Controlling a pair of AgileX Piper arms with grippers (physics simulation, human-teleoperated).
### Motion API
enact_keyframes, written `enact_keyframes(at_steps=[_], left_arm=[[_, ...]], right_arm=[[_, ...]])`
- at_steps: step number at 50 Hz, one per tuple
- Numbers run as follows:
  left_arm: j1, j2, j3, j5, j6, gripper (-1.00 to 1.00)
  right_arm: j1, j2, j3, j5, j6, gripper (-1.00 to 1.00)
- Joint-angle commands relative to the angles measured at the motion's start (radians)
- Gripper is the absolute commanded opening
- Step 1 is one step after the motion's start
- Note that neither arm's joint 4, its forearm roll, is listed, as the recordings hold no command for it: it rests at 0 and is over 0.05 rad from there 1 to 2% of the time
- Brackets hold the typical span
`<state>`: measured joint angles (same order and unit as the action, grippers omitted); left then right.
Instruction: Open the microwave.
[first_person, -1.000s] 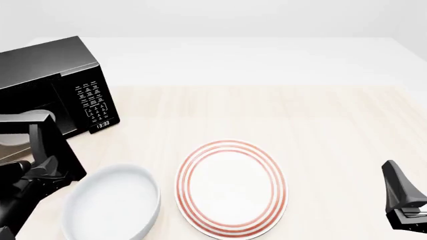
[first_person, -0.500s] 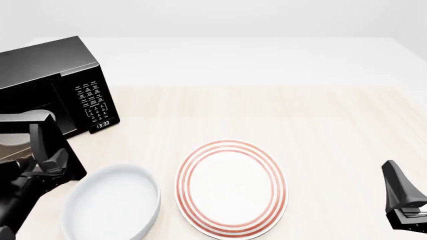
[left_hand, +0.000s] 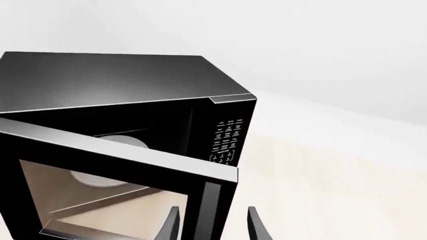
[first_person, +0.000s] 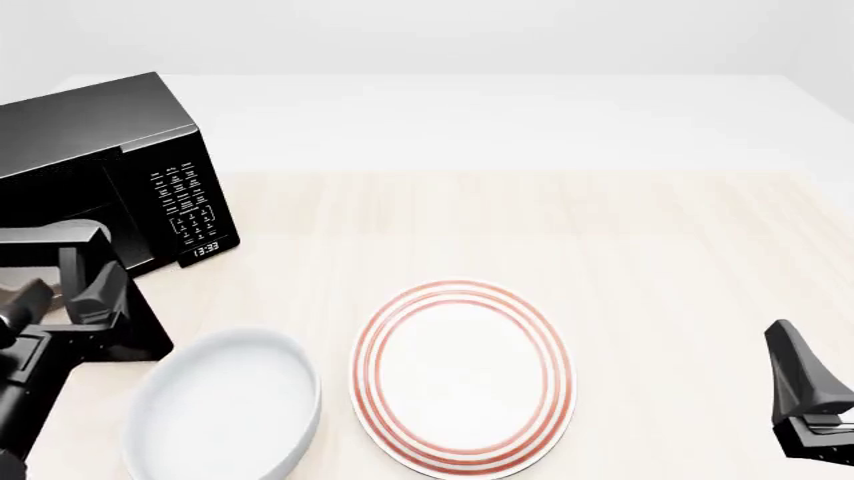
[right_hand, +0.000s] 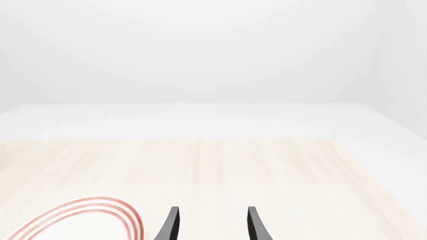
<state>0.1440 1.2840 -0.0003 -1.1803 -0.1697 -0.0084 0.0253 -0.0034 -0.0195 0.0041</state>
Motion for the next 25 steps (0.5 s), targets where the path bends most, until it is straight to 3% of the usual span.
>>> enact_keyframes(at_steps=[1,6,13,25], left_arm=[[0.001,-0.048,0.000,0.025,-0.004,1.00],[-0.003,-0.167,0.000,0.134,0.082,1.00],[0.004,-0.279,-0.001,0.238,0.079,1.00],[0.030,-0.592,0.000,0.534,0.106,1.00]], right_arm=[[-0.001,-0.001,0.000,0.001,0.000,1.00],[-0.001,-0.001,0.000,0.001,0.000,1.00],[-0.001,-0.002,0.000,0.001,0.000,1.00],[-0.001,-0.001,0.000,0.000,0.000,1.00]])
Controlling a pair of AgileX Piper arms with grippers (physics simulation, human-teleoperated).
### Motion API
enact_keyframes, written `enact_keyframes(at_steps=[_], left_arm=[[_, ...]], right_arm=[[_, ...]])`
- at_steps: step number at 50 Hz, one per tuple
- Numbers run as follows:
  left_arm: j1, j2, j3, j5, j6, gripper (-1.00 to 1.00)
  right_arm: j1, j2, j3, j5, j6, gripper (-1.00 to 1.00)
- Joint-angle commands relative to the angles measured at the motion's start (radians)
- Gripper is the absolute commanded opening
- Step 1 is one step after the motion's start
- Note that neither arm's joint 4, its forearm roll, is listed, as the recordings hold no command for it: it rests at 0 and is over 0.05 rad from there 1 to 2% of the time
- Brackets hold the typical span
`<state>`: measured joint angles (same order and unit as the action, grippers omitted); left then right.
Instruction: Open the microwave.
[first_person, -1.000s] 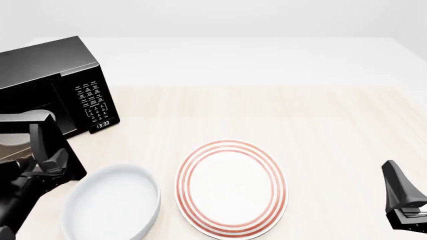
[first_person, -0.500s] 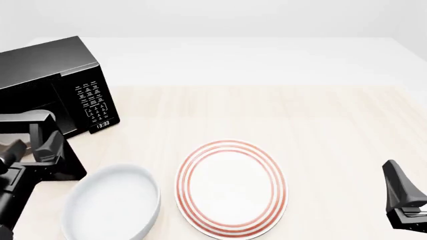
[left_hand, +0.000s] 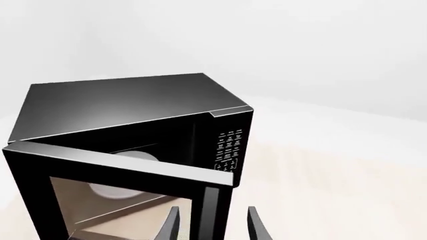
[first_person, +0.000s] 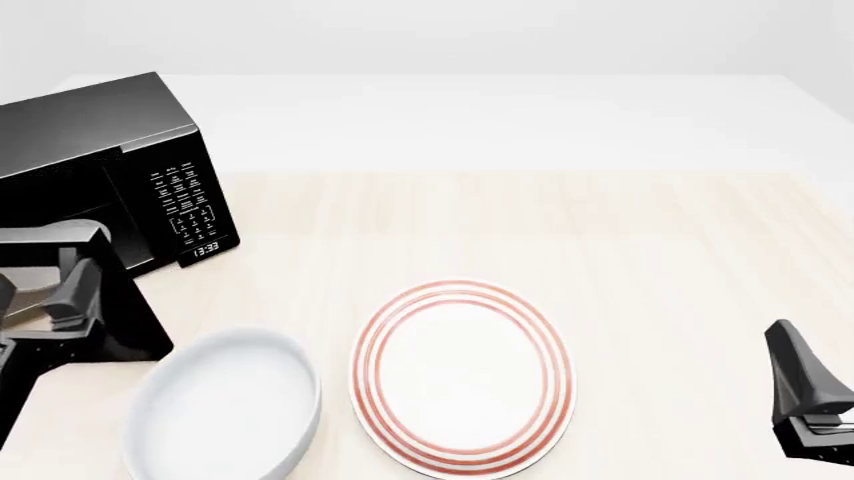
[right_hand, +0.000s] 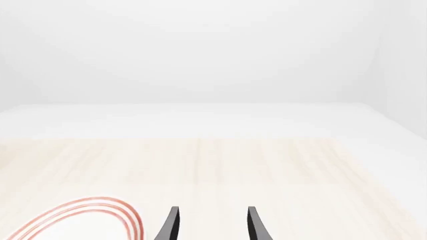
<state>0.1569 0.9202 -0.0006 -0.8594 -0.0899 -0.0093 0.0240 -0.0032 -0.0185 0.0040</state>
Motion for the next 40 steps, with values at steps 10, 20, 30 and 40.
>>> enact_keyframes(at_steps=[10,20,30,40], left_arm=[[0.025,-0.404,-0.005,0.369,0.038,1.00],[0.020,-0.527,-0.046,0.519,0.063,1.00],[0.042,-0.742,-0.143,0.777,0.082,1.00],[0.046,-0.772,-0.262,0.901,0.114,1.00]], right_arm=[[0.000,0.000,0.000,0.000,0.000,1.00],[-0.001,-0.001,0.000,0.001,0.000,1.00],[-0.001,0.000,0.000,0.000,0.000,1.00],[-0.001,0.001,0.000,-0.001,0.000,1.00]])
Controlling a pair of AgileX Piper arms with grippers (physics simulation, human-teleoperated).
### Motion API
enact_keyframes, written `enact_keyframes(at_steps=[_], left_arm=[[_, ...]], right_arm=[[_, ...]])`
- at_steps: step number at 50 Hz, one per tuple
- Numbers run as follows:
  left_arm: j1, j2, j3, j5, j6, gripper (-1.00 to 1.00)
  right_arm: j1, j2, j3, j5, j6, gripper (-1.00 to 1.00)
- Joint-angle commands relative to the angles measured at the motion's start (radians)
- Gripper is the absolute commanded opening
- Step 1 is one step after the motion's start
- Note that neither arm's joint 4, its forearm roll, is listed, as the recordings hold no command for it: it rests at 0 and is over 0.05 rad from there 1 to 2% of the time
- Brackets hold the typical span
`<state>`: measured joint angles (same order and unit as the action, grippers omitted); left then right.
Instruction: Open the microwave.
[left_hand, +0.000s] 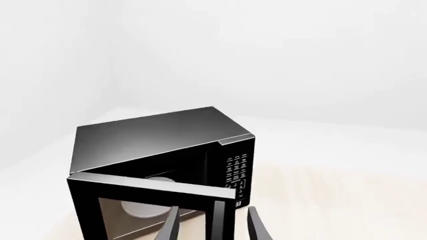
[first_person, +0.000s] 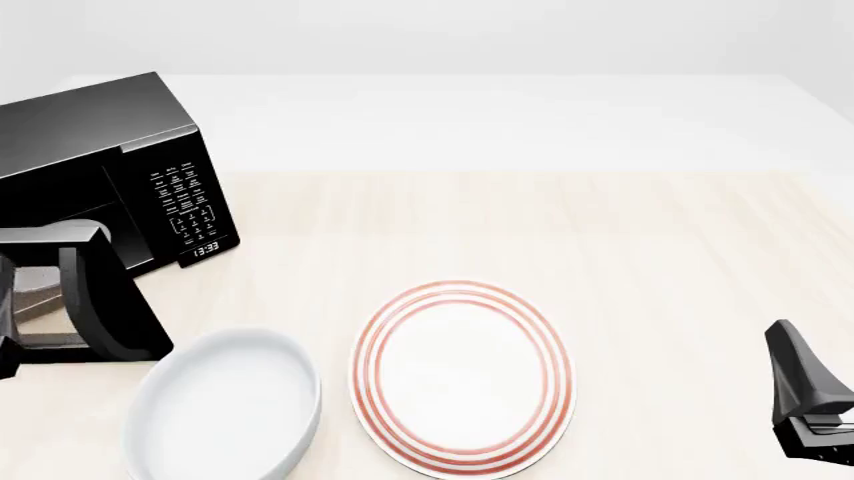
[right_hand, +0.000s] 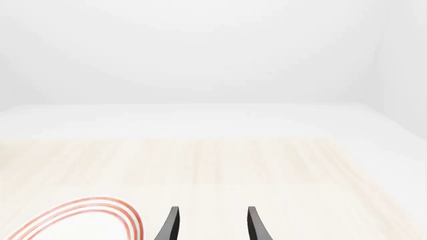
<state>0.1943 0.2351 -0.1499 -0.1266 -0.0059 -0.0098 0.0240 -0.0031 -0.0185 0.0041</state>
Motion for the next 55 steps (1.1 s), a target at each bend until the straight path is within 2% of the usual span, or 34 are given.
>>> enact_keyframes(at_steps=[1,7,8,9,10,18,19,20,22,23,40,55], left_arm=[[0.007,-0.085,-0.123,0.175,0.037,1.00],[-0.008,-0.056,-0.218,0.221,0.062,1.00],[-0.008,-0.056,-0.219,0.221,0.062,1.00],[-0.008,-0.035,-0.192,0.190,0.091,1.00],[-0.014,-0.041,-0.183,0.174,0.084,1.00],[-0.018,0.041,-0.233,0.133,0.093,1.00],[-0.019,0.051,-0.255,0.141,0.093,1.00],[-0.019,0.050,-0.317,0.203,0.092,1.00],[-0.019,0.053,-0.325,0.207,0.092,1.00],[-0.019,0.066,-0.294,0.166,0.092,1.00],[-0.036,0.224,-0.476,0.244,0.120,1.00],[-0.038,0.329,-0.577,0.358,0.071,1.00]], right_arm=[[0.000,0.001,0.000,-0.001,0.000,1.00],[0.000,0.001,0.000,-0.001,0.000,1.00],[0.000,0.001,0.000,-0.001,0.000,1.00],[0.000,0.000,0.000,-0.001,0.000,1.00],[0.000,0.000,0.000,0.000,0.000,1.00],[0.000,-0.001,0.000,0.001,0.000,1.00],[0.000,-0.001,0.000,0.001,0.000,1.00],[0.000,-0.002,0.000,0.001,0.000,1.00],[0.000,-0.002,0.000,0.001,0.000,1.00],[0.000,-0.002,0.000,0.002,0.000,1.00],[0.000,-0.002,0.000,0.001,0.000,1.00],[0.000,-0.001,0.000,0.001,0.000,1.00]])
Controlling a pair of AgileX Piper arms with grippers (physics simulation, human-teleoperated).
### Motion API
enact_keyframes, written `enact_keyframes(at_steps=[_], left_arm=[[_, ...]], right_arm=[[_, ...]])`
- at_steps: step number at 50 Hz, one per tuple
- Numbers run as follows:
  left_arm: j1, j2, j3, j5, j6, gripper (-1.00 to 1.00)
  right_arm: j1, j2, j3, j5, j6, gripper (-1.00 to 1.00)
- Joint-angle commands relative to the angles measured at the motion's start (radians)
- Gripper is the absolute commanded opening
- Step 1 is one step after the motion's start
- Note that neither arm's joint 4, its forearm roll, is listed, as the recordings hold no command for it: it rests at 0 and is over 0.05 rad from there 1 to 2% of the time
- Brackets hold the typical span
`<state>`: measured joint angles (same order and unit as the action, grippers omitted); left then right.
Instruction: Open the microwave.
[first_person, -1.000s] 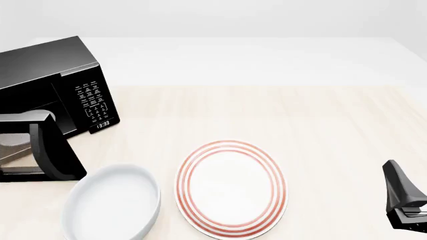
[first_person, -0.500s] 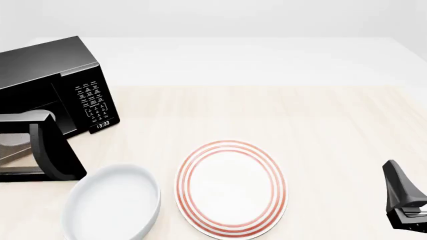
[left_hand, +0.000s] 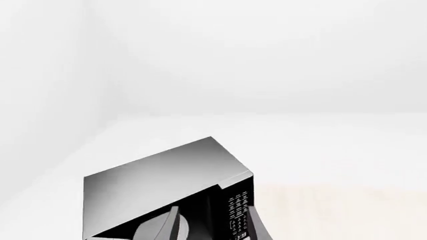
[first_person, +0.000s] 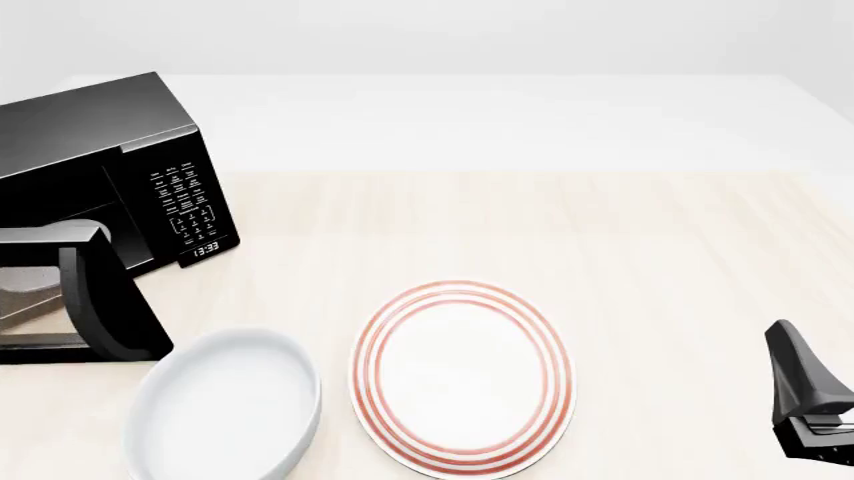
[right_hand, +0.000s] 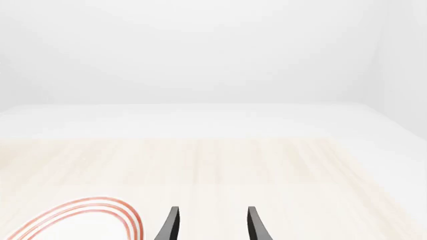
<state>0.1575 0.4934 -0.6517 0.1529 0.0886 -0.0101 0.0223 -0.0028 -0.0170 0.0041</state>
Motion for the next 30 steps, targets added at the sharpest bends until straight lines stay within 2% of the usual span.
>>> enact_keyframes(at_steps=[1,13,20,30], left_arm=[[-0.004,0.079,-0.080,0.085,-0.022,1.00],[0.004,0.145,-0.162,0.175,-0.022,1.00],[-0.002,0.203,-0.244,0.289,-0.015,1.00],[0.004,0.270,-0.325,0.440,0.048,1.00]], right_arm=[[0.000,0.000,0.000,0.000,0.000,1.00],[0.000,0.000,0.000,0.000,0.000,1.00],[0.000,0.000,0.000,0.000,0.000,1.00],[0.000,0.000,0.000,0.000,0.000,1.00]])
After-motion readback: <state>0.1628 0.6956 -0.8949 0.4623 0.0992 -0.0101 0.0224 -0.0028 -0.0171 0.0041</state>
